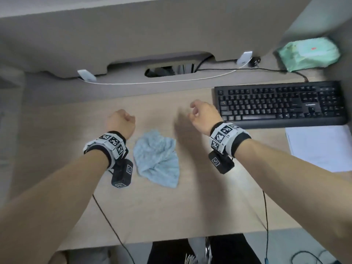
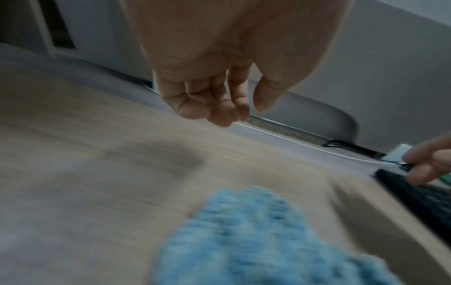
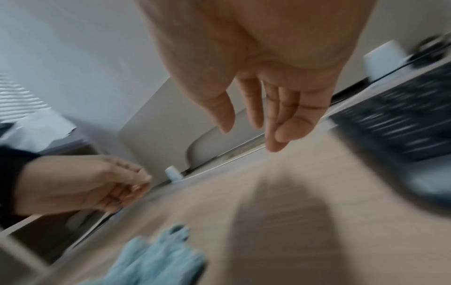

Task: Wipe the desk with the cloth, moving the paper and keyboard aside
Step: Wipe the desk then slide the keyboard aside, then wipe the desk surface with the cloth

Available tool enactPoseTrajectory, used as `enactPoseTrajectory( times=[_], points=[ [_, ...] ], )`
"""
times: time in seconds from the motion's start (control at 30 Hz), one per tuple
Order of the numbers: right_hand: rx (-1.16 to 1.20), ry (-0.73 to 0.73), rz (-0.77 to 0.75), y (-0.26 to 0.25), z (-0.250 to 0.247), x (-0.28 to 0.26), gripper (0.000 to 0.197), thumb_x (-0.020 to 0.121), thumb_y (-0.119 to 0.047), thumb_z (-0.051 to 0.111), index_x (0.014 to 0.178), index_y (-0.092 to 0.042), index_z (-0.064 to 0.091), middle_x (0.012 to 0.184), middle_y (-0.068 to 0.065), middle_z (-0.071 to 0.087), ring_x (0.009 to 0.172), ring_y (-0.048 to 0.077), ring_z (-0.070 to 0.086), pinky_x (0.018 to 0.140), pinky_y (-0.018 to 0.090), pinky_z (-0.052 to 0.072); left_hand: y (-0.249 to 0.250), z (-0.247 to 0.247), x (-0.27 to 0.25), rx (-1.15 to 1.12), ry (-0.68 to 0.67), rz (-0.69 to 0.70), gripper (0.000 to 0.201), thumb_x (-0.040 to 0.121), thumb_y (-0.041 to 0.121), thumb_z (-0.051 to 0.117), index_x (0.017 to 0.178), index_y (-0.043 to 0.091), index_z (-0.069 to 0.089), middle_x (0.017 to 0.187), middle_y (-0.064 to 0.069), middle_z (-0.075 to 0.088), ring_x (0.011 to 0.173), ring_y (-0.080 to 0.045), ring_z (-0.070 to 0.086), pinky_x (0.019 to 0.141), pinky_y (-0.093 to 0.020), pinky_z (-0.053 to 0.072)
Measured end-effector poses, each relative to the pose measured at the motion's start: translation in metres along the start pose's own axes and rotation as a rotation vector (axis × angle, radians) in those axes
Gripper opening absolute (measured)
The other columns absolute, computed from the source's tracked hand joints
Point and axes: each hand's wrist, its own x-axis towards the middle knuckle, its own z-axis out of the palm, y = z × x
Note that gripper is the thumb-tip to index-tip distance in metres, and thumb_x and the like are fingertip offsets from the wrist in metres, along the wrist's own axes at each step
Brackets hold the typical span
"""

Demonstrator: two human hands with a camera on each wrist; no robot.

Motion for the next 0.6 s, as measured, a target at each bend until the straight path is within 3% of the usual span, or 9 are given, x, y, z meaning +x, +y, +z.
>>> enactPoseTrajectory(
  times=[0.07,0.13,0.23,0.3,0.37,0.43,0.5,0.6],
  points=[
    [-0.075,-0.151,-0.110,-0.040,0.033,-0.010,0.035,0.093,-0.034,0.060,0.122,-0.014,0.057,0.109,0.007,0.064,0.100,0.026,0.060,0.082,0.031,0.044,-0.043,-0.014,0.007,0.047,-0.013,-0.017,0.022,0.090,0.025,0.052,0.071,0.018,0.046,0.085,-0.010,0.060,0.083,-0.034,0.056,0.071,-0.031,0.039],
    [-0.210,-0.282,-0.199,-0.069,0.063,-0.024,0.040,0.091,-0.046,0.060,0.122,-0.021,0.055,0.109,0.002,0.059,0.096,0.023,0.060,0.078,0.031,0.044,-0.075,-0.024,0.011,0.100,-0.052,-0.036,0.010,0.089,0.023,0.052,0.083,0.017,0.056,0.097,-0.011,0.063,0.090,-0.035,0.057,0.076,-0.032,0.043],
    [-0.436,-0.425,-0.283,-0.097,0.104,-0.046,0.063,0.084,-0.060,0.060,0.134,-0.025,0.049,0.124,0.005,0.051,0.098,0.030,0.061,0.079,0.039,0.049,-0.113,-0.030,0.021,0.209,-0.145,-0.024,0.033,0.088,0.028,0.054,0.117,0.013,0.061,0.127,-0.014,0.057,0.113,-0.038,0.056,0.095,-0.037,0.044],
    [-0.558,-0.474,-0.288,-0.102,0.125,-0.056,0.066,0.084,-0.058,0.060,0.136,-0.021,0.045,0.131,0.009,0.042,0.093,0.033,0.061,0.071,0.039,0.048,-0.130,-0.029,0.026,0.233,-0.172,-0.021,0.045,0.087,0.035,0.054,0.128,0.015,0.056,0.141,-0.013,0.046,0.125,-0.037,0.048,0.105,-0.039,0.040],
    [-0.646,-0.471,-0.282,-0.098,0.137,-0.059,0.062,0.086,-0.048,0.060,0.138,-0.020,0.040,0.136,0.011,0.032,0.091,0.033,0.062,0.066,0.037,0.044,-0.139,-0.026,0.027,0.252,-0.176,-0.010,0.052,0.086,0.039,0.054,0.134,0.018,0.052,0.151,-0.009,0.036,0.133,-0.036,0.040,0.110,-0.041,0.035],
    [-0.664,-0.401,-0.264,-0.090,0.141,-0.053,0.058,0.089,-0.036,0.062,0.140,-0.022,0.038,0.138,0.010,0.030,0.093,0.032,0.061,0.068,0.040,0.049,-0.146,-0.024,0.027,0.290,-0.191,0.023,0.057,0.086,0.041,0.055,0.138,0.019,0.048,0.155,-0.007,0.031,0.136,-0.036,0.036,0.111,-0.043,0.033],
    [-0.621,-0.294,-0.189,-0.077,0.133,-0.037,0.054,0.091,-0.027,0.061,0.140,-0.022,0.040,0.139,0.010,0.033,0.102,0.033,0.058,0.077,0.044,0.054,-0.148,-0.021,0.026,0.303,-0.201,0.052,0.059,0.087,0.040,0.054,0.140,0.018,0.045,0.155,-0.006,0.029,0.137,-0.035,0.032,0.111,-0.043,0.031],
    [-0.558,-0.121,0.025,-0.045,0.106,0.002,0.051,0.087,-0.027,0.059,0.136,-0.023,0.043,0.139,0.010,0.039,0.116,0.037,0.048,0.090,0.047,0.047,-0.151,-0.017,0.026,0.307,-0.192,0.072,0.061,0.086,0.041,0.053,0.141,0.017,0.043,0.154,-0.007,0.031,0.134,-0.037,0.031,0.110,-0.041,0.028]
  ],
)
